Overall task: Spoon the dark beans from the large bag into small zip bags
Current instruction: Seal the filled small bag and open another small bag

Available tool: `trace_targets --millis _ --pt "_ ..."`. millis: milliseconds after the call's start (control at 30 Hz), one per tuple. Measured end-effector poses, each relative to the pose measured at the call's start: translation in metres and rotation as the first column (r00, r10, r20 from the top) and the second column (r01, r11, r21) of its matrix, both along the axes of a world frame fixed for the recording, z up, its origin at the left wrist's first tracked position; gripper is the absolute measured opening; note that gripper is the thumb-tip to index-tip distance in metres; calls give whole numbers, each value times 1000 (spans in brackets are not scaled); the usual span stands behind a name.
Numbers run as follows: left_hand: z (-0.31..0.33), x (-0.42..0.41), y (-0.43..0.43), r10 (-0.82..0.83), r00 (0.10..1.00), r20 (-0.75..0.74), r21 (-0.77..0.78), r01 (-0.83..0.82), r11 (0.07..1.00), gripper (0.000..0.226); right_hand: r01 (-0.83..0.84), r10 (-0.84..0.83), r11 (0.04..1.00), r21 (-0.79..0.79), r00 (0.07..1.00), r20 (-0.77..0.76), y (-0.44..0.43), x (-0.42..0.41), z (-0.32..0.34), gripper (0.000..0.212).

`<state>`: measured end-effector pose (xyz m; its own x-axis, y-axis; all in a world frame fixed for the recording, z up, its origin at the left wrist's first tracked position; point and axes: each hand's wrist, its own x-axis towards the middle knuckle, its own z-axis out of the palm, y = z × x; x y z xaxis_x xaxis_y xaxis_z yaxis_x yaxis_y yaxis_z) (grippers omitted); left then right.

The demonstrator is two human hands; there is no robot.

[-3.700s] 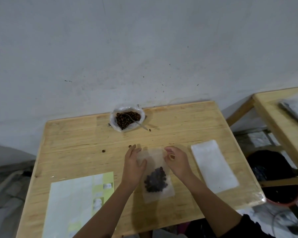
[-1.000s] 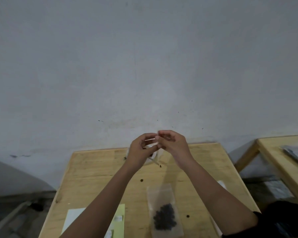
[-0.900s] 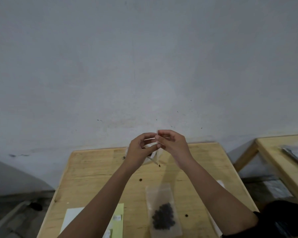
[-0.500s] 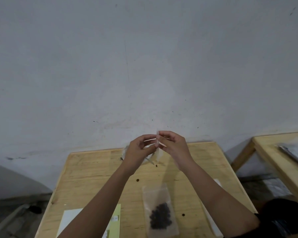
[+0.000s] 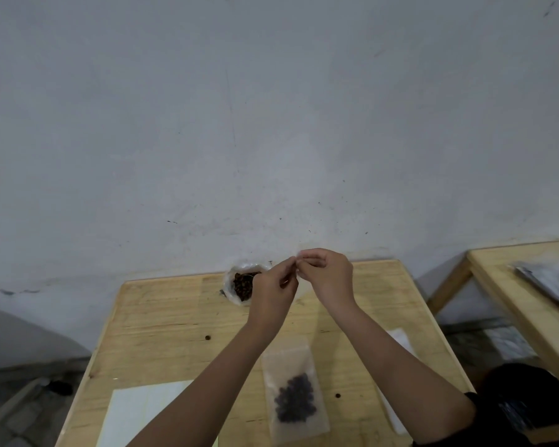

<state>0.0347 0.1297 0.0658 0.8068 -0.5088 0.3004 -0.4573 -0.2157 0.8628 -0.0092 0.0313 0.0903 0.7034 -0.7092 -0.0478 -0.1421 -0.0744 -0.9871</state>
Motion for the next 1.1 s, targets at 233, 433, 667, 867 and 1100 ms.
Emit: trace_targets --millis 233,433,667,867,1100 --pt "-5 17 9 13 999 53 110 -19 994 18 -22 28 992 124 999 -45 -9 -4 2 16" --pt "-7 18 6 47 999 -25 106 -44 993 15 17 -6 992 122 996 -88 -10 0 -4 11" --pt "0 9 3 69 986 -151 -15 -72 997 27 -20 22 999 26 996 -88 -8 3 -5 8" --pt "-2 11 1 66 993 -101 52 -61 997 24 -38 36 999 -8 984 -175 -11 0 -2 18" --pt "0 31 5 145 987 -76 123 -135 983 21 -98 48 981 -165 959 -280 -12 -5 -7 28"
